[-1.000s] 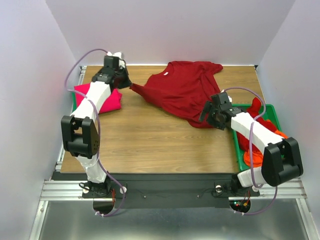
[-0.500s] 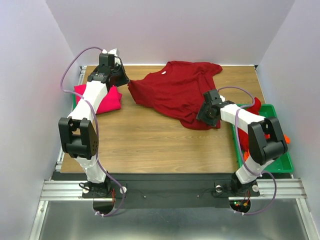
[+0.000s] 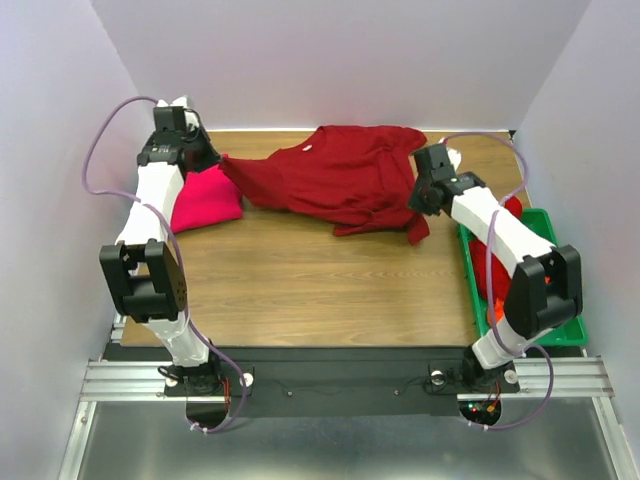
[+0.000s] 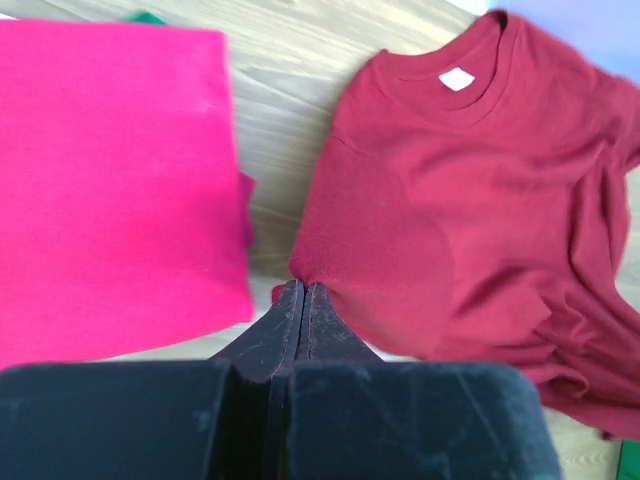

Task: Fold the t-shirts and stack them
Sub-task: Flatten the tshirt out

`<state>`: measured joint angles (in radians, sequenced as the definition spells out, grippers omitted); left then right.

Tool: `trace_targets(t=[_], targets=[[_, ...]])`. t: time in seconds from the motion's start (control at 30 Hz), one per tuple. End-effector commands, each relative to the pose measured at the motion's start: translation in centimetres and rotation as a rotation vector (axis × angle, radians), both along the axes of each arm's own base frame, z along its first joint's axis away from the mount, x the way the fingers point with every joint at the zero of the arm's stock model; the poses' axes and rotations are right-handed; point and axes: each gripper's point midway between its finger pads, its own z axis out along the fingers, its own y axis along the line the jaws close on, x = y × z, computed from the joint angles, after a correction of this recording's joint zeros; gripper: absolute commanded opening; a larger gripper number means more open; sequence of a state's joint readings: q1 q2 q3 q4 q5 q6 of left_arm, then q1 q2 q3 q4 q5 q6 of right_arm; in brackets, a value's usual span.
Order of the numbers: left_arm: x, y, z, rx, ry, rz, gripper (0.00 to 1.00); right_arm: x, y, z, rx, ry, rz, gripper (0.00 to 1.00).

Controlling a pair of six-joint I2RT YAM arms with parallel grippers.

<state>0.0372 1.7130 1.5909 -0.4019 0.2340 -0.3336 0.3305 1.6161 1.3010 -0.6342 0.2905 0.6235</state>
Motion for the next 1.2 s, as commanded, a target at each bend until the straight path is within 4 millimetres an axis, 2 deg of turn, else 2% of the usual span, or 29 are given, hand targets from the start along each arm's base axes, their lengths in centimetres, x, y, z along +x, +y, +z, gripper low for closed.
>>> trace_targets(t=[0.0, 0.03, 0.07, 0.2, 0.23, 0.27, 0.3, 0.33, 0.37, 0.4, 0.47, 0.5, 0.53, 0.63, 0.67, 0.73, 0.77, 0.87, 0.9, 1.03, 1.17], targets=[[-1.1, 1.4, 6.8, 0.033, -0.162, 0.009, 0.0, 0.5, -5.4, 7.1, -0.196, -0.107, -0.066, 0.01], [-1.3, 1.5, 6.7, 0.035, -0.162, 0.011, 0.0, 0.7, -6.9, 7.7, -0.23, -0.107, -0.088, 0.02], [-1.5, 1.9, 6.5, 0.04, -0.158, 0.019, 0.0, 0.8, -7.5, 8.5, -0.244, -0.119, -0.093, 0.03], [-2.0, 1.9, 5.7, 0.034, -0.142, 0.011, 0.0, 1.6, -10.7, 8.2, -0.359, -0.08, -0.13, 0.08], [-2.0, 1.5, 5.7, 0.017, -0.145, -0.002, 0.0, 1.8, -11.0, 8.0, -0.37, -0.07, -0.131, 0.12], [-2.3, 1.2, 5.3, 0.005, -0.137, -0.011, 0.0, 2.0, -11.0, 8.1, -0.369, -0.067, -0.132, 0.29], [-2.3, 1.1, 5.2, -0.003, -0.136, -0.019, 0.0, 2.2, -10.9, 8.2, -0.362, -0.07, -0.131, 0.39], [-2.4, 0.7, 5.1, -0.015, -0.132, -0.035, 0.0, 2.9, -9.7, 8.7, -0.305, -0.087, -0.099, 0.58], [-2.5, 0.7, 4.7, -0.017, -0.123, -0.04, 0.0, 3.1, -8.9, 8.8, -0.267, -0.092, -0.074, 0.63], [-2.6, 0.6, 4.6, -0.018, -0.124, -0.043, 0.0, 3.3, -7.2, 8.8, -0.195, -0.097, -0.024, 0.66], [-2.8, 0.5, 4.0, -0.02, -0.114, -0.052, 0.0, 3.0, -5.8, 8.7, -0.165, -0.104, 0.006, 0.68], [-2.8, 0.5, 3.9, -0.021, -0.113, -0.053, 0.0, 2.6, -4.2, 8.4, -0.153, -0.101, 0.042, 0.68], [-2.9, 0.3, 3.7, -0.024, -0.107, -0.06, 0.0, 1.8, -3.6, 7.3, -0.152, -0.075, 0.058, 0.68], [-3.1, 0.2, 3.0, -0.026, -0.093, -0.065, 0.0, -0.4, -1.2, 6.1, -0.064, -0.05, 0.091, 0.68], [-3.1, 0.2, 3.0, -0.026, -0.093, -0.068, 0.0, -1.7, -1.1, 3.7, -0.052, 0.005, 0.092, 0.66], [-3.2, 0.2, 2.6, -0.023, -0.086, -0.073, 0.0, -3.4, -0.3, 2.8, -0.003, 0.021, 0.094, 0.63], [-3.3, 0.2, 2.6, -0.024, -0.084, -0.073, 0.0, -4.7, -0.3, 1.1, -0.002, 0.064, 0.096, 0.62], [-3.4, 0.1, 2.1, -0.029, -0.072, -0.078, 0.0, -6.6, 1.2, 0.2, 0.05, 0.084, 0.131, 0.61], [-3.3, 0.0, 2.1, -0.031, -0.072, -0.082, 0.0, -7.7, 1.7, -0.9, 0.053, 0.114, 0.145, 0.61], [-3.2, 0.0, 1.8, -0.032, -0.065, -0.084, 0.0, -9.1, 3.2, -3.1, 0.056, 0.152, 0.181, 0.59], [-3.2, 0.1, 1.6, -0.028, -0.062, -0.081, 0.0, -9.3, 4.8, -5.5, 0.079, 0.172, 0.214, 0.59]])
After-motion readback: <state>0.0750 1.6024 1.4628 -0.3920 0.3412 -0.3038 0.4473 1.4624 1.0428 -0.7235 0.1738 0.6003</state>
